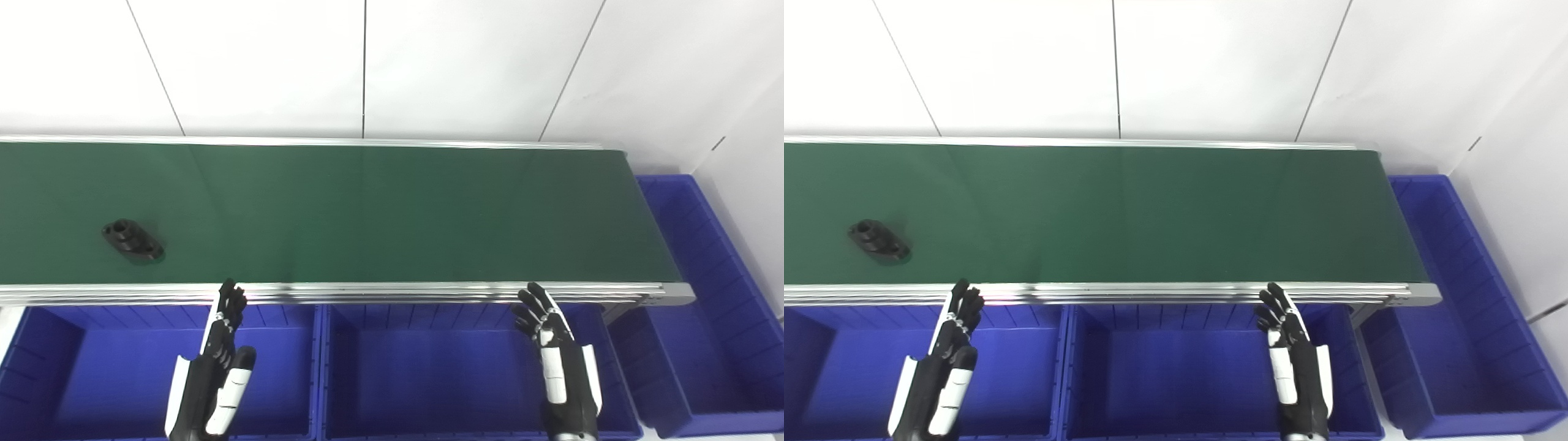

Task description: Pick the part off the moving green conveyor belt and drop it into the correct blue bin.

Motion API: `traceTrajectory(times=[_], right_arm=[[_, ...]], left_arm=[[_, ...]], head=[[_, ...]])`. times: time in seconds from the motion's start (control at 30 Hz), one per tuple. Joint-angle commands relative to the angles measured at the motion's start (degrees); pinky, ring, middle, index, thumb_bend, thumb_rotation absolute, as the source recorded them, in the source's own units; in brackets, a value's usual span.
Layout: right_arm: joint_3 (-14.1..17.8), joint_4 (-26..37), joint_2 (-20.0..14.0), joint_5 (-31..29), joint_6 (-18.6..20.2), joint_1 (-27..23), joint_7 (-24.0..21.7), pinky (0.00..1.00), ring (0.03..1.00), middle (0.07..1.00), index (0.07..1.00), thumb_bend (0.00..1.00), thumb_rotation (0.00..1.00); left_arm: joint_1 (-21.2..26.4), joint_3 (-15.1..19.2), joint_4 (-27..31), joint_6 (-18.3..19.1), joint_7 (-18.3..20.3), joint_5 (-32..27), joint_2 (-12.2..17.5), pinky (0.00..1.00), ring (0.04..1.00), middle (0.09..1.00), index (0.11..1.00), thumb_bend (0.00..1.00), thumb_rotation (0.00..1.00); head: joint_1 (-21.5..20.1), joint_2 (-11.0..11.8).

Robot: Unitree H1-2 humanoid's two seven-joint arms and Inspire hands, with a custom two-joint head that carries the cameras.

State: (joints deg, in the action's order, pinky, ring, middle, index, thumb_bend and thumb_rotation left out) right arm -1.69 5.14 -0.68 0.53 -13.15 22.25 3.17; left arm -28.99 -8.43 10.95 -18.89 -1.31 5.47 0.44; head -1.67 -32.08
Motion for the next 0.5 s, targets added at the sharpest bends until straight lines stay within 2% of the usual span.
traceTrajectory(times=[0.0, 0.2, 0.47], right_arm=[[0.58, 0.26, -0.57, -0.9, -3.85, -0.54, -0.85, 0.84, 0.855, 0.885, 0.905, 0.75, 0.96], [1.33, -0.49, -1.35, -2.34, -3.54, -0.78, -1.55, 0.87, 0.869, 0.899, 0.924, 0.76, 0.97], [2.67, -4.39, -2.08, -4.07, -7.24, -2.16, -2.46, 0.93, 0.883, 0.908, 0.951, 0.65, 1.0]], left_arm=[[0.02, -0.6, 0.5, -2.57, -0.22, 1.95, -0.75, 0.99, 0.957, 0.964, 1.0, 0.52, 0.86], [0.57, -0.91, -1.52, -4.2, -0.67, 3.64, -1.84, 0.93, 0.928, 0.944, 1.0, 0.54, 0.82], [1.33, -1.14, -3.36, -5.53, -2.18, 6.35, -3.63, 0.83, 0.888, 0.918, 0.963, 0.56, 0.77]], head=[[1.12, 0.62], [4.09, 2.65], [7.93, 3.62]])
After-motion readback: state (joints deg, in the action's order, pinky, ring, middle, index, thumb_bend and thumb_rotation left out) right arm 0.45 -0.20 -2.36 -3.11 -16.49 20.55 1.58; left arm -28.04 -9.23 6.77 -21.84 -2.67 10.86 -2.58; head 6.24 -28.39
